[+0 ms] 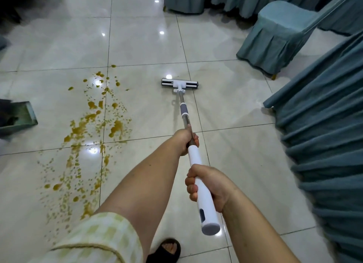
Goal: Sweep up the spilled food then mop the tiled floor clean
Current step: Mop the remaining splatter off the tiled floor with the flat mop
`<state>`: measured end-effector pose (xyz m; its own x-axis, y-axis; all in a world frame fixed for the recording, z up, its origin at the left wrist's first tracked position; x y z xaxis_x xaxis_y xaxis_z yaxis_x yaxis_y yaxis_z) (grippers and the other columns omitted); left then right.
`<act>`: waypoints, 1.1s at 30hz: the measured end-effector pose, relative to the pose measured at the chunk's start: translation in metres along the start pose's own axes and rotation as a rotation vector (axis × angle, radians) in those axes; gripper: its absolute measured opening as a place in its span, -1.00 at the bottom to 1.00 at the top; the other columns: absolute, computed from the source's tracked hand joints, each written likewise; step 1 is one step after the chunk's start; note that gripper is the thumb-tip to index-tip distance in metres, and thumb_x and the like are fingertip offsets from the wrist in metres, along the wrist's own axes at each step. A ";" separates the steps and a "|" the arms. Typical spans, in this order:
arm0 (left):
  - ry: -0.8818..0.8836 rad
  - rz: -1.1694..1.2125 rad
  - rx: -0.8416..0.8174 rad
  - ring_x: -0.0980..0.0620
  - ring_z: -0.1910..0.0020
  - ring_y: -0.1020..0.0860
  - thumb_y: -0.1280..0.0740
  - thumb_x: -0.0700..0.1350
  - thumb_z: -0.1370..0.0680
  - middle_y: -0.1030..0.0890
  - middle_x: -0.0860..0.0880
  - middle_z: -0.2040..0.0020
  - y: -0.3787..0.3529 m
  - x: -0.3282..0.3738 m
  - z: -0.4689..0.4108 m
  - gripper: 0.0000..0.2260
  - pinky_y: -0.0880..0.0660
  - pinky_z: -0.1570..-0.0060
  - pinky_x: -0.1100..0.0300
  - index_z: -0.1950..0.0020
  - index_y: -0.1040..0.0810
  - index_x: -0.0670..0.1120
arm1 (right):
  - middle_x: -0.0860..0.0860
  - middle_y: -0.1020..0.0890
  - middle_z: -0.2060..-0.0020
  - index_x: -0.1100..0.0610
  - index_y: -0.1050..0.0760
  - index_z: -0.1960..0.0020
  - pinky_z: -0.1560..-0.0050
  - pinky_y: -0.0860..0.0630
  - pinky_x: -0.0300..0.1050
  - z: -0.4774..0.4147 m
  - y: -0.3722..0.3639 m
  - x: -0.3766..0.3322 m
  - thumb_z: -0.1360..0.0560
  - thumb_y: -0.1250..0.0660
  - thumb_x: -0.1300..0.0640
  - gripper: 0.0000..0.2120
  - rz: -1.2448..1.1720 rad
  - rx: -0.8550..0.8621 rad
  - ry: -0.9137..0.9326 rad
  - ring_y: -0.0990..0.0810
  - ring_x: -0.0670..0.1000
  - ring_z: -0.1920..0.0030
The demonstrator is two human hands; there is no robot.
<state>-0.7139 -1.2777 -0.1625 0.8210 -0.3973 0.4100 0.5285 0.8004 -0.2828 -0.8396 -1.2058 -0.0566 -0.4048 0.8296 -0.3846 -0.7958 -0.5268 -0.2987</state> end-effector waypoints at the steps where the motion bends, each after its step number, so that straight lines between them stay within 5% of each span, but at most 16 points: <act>1: 0.002 0.014 -0.002 0.08 0.51 -0.31 -0.16 0.04 -0.65 -0.35 -0.03 0.36 0.002 0.006 -0.013 -0.68 -0.33 0.59 0.40 0.18 -0.32 -0.15 | 0.07 -0.42 0.43 0.22 -0.35 0.09 0.56 -0.37 -0.24 -0.016 0.001 -0.006 -0.47 -0.16 0.33 -0.95 0.017 -0.003 0.004 -0.35 -0.03 0.54; 10: -0.007 -0.045 -0.001 0.09 0.57 -0.32 -0.16 0.09 -0.64 -0.35 -0.03 0.37 0.026 0.025 -0.080 -0.65 -0.33 0.60 0.38 0.18 -0.33 -0.15 | 0.07 -0.39 0.42 0.17 -0.31 0.12 0.51 -0.37 -0.22 -0.098 -0.004 -0.008 -0.44 -0.16 0.34 -0.90 0.019 -0.019 0.034 -0.33 0.01 0.52; 18: 0.044 -0.044 -0.044 0.06 0.47 -0.35 -0.15 0.10 -0.64 -0.37 -0.06 0.35 0.049 -0.046 -0.009 -0.66 -0.39 0.56 0.33 0.12 -0.34 -0.17 | 0.08 -0.40 0.42 0.16 -0.29 0.06 0.51 -0.38 -0.21 -0.024 -0.001 0.068 -0.45 -0.17 0.32 -0.88 0.000 -0.057 -0.040 -0.35 0.01 0.52; 33: 0.078 0.072 -0.020 0.08 0.62 -0.34 -0.22 0.08 -0.61 -0.35 -0.04 0.33 0.164 -0.309 0.245 -0.68 -0.37 0.56 0.37 0.17 -0.33 -0.14 | 0.07 -0.41 0.43 0.22 -0.36 0.00 0.54 -0.37 -0.23 0.201 -0.028 0.366 -0.45 -0.25 0.29 -0.86 -0.109 -0.069 -0.117 -0.37 -0.01 0.54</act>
<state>-0.9338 -0.9142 -0.1229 0.8711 -0.3730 0.3196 0.4708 0.8194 -0.3270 -1.0562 -0.8505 -0.0130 -0.3712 0.8961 -0.2434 -0.8066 -0.4410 -0.3936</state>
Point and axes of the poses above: each hand's wrist, its own z-axis away from the middle knuckle, its own y-axis out of the back of the hand, x = y × z, the point moved 7 cm from there along -z, towards the middle knuckle
